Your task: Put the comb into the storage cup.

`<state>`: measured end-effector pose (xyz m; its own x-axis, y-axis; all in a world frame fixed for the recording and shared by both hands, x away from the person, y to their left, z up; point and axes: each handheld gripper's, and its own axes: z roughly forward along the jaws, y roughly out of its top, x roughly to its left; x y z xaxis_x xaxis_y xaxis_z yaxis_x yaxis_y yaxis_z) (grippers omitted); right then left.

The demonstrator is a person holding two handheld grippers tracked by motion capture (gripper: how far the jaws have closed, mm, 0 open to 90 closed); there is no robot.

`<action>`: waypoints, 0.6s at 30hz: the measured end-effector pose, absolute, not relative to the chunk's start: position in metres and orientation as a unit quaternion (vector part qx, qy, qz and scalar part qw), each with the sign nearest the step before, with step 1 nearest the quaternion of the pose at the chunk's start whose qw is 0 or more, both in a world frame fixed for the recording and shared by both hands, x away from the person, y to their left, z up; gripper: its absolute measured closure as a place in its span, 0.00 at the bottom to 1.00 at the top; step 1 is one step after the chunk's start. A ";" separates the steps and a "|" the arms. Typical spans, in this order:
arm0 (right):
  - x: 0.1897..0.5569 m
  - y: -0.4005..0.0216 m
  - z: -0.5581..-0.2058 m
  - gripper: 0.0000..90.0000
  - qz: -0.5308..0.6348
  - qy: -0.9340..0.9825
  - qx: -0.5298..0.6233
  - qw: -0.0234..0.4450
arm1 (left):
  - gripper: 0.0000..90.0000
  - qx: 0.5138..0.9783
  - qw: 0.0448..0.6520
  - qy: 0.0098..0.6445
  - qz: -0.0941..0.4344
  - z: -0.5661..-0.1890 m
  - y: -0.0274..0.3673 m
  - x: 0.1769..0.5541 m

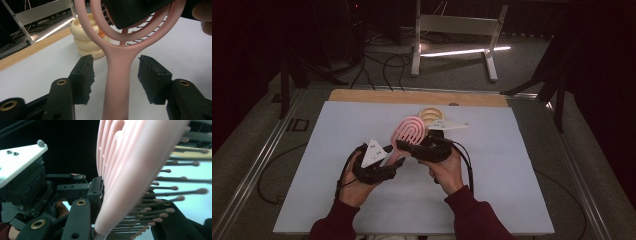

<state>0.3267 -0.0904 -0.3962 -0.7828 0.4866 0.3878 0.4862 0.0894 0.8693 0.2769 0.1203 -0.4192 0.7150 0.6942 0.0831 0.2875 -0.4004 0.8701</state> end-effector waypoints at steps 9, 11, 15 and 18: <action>0.325 -0.090 -0.395 0.71 0.588 0.738 0.330 0.007 | 0.26 0.784 0.466 0.326 0.249 -0.415 0.129 0.274; 0.325 -0.090 -0.395 0.71 0.588 0.739 0.328 0.011 | 0.17 0.782 0.466 0.329 0.251 -0.414 0.129 0.273; 0.326 -0.090 -0.395 0.71 0.589 0.739 0.327 0.012 | 0.08 0.776 0.468 0.338 0.253 -0.411 0.134 0.271; 0.327 -0.091 -0.393 0.71 0.587 0.740 0.328 0.015 | 0.02 0.772 0.468 0.344 0.258 -0.410 0.140 0.270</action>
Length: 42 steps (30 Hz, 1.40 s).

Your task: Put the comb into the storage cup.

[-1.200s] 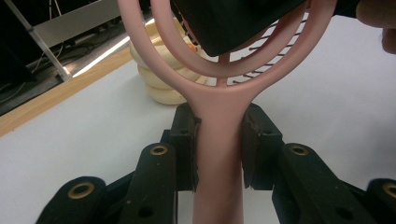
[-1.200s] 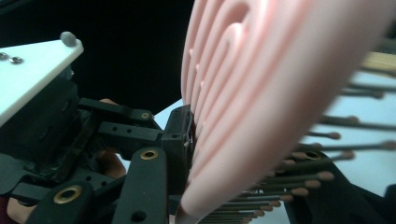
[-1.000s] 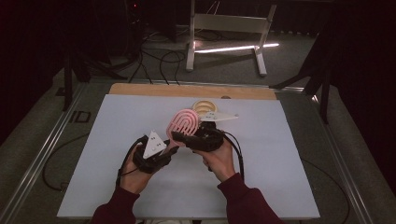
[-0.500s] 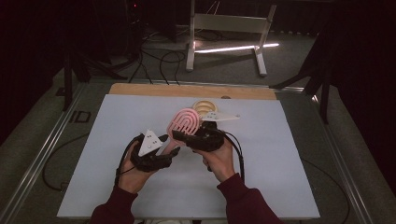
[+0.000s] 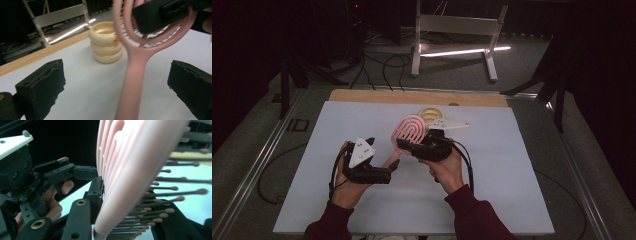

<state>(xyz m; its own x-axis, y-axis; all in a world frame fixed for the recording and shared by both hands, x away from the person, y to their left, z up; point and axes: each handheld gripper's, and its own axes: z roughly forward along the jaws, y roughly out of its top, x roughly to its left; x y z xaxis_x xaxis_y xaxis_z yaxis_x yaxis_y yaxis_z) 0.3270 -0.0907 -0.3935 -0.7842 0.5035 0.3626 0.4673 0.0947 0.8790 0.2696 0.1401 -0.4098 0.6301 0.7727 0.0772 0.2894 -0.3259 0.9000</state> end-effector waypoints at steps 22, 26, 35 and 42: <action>0.337 -0.101 -0.379 0.71 0.599 0.726 0.336 0.025 | 0.00 0.714 0.490 0.412 0.284 -0.433 0.207 0.254; 0.338 -0.101 -0.378 0.71 0.600 0.725 0.337 0.028 | 0.00 0.714 0.487 0.417 0.280 -0.440 0.212 0.252; 0.342 -0.101 -0.375 0.71 0.599 0.724 0.342 0.036 | 0.01 0.707 0.483 0.427 0.289 -0.454 0.222 0.243; 0.347 -0.100 -0.375 0.71 0.602 0.722 0.340 0.041 | 0.01 0.717 0.469 0.426 0.290 -0.466 0.226 0.236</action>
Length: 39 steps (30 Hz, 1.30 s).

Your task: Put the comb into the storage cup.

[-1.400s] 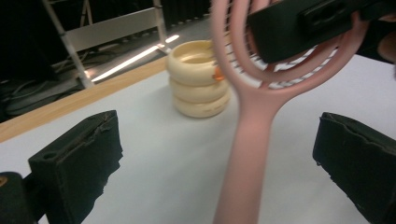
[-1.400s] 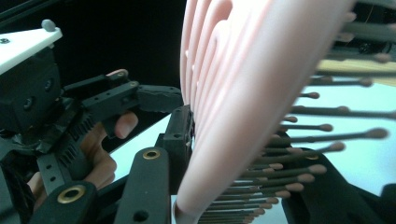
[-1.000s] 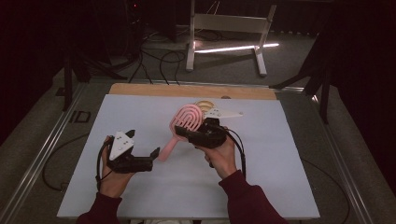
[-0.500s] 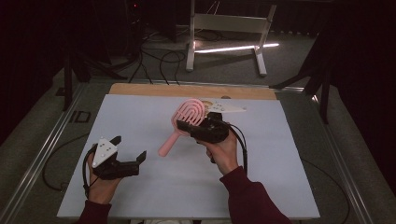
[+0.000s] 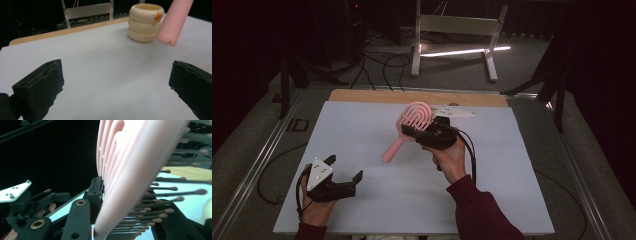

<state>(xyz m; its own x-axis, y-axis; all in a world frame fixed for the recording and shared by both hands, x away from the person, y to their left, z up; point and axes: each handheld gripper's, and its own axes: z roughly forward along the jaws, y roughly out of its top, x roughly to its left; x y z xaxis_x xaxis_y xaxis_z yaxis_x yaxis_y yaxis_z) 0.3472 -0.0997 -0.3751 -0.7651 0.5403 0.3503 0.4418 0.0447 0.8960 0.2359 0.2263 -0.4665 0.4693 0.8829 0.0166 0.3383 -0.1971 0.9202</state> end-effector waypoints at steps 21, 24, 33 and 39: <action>0.359 -0.109 -0.371 0.71 0.610 0.705 0.356 0.061 | 0.01 0.697 0.467 0.455 0.299 -0.482 0.235 0.237; 0.360 -0.109 -0.370 0.71 0.610 0.704 0.357 0.063 | 0.01 0.697 0.467 0.454 0.299 -0.483 0.233 0.236; 0.365 -0.110 -0.366 0.71 0.610 0.702 0.359 0.071 | 0.01 0.702 0.467 0.444 0.303 -0.484 0.229 0.235; 0.370 -0.111 -0.361 0.71 0.614 0.697 0.362 0.074 | 0.01 0.704 0.464 0.446 0.300 -0.487 0.227 0.236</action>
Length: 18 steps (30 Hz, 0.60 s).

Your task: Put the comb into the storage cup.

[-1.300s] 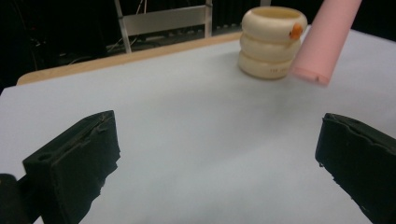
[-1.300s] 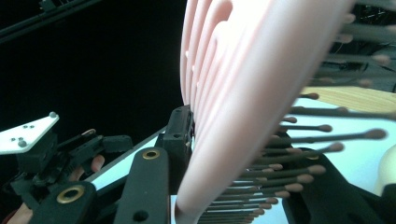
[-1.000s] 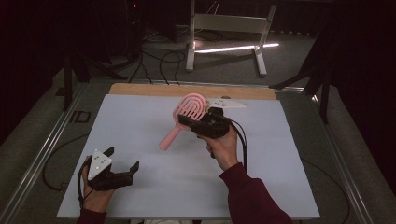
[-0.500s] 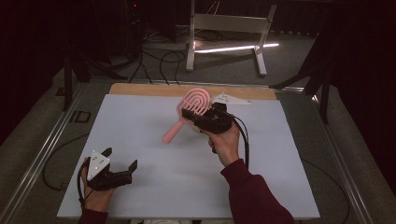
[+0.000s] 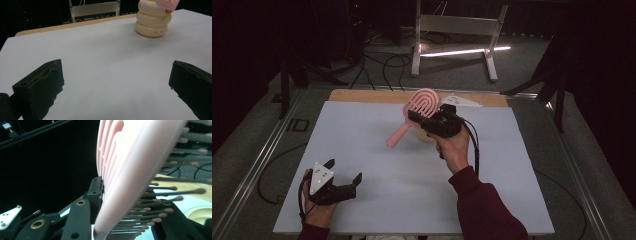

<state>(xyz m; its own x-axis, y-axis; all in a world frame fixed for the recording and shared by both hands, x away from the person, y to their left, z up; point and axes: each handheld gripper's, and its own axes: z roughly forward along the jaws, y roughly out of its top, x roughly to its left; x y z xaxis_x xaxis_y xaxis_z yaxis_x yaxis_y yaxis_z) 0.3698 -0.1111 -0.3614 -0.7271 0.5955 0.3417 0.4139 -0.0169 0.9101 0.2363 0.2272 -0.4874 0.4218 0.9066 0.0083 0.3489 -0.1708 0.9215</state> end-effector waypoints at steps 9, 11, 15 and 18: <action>0.380 -0.116 -0.357 0.71 0.607 0.696 0.374 0.080 | 0.01 0.702 0.466 0.442 0.307 -0.487 0.225 0.235; 0.381 -0.116 -0.357 0.71 0.607 0.697 0.373 0.080 | 0.01 0.702 0.466 0.444 0.306 -0.487 0.225 0.235; 0.384 -0.117 -0.356 0.71 0.604 0.700 0.373 0.083 | 0.01 0.703 0.466 0.444 0.301 -0.488 0.225 0.236; 0.387 -0.119 -0.357 0.71 0.602 0.698 0.378 0.083 | 0.01 0.705 0.466 0.443 0.299 -0.488 0.224 0.235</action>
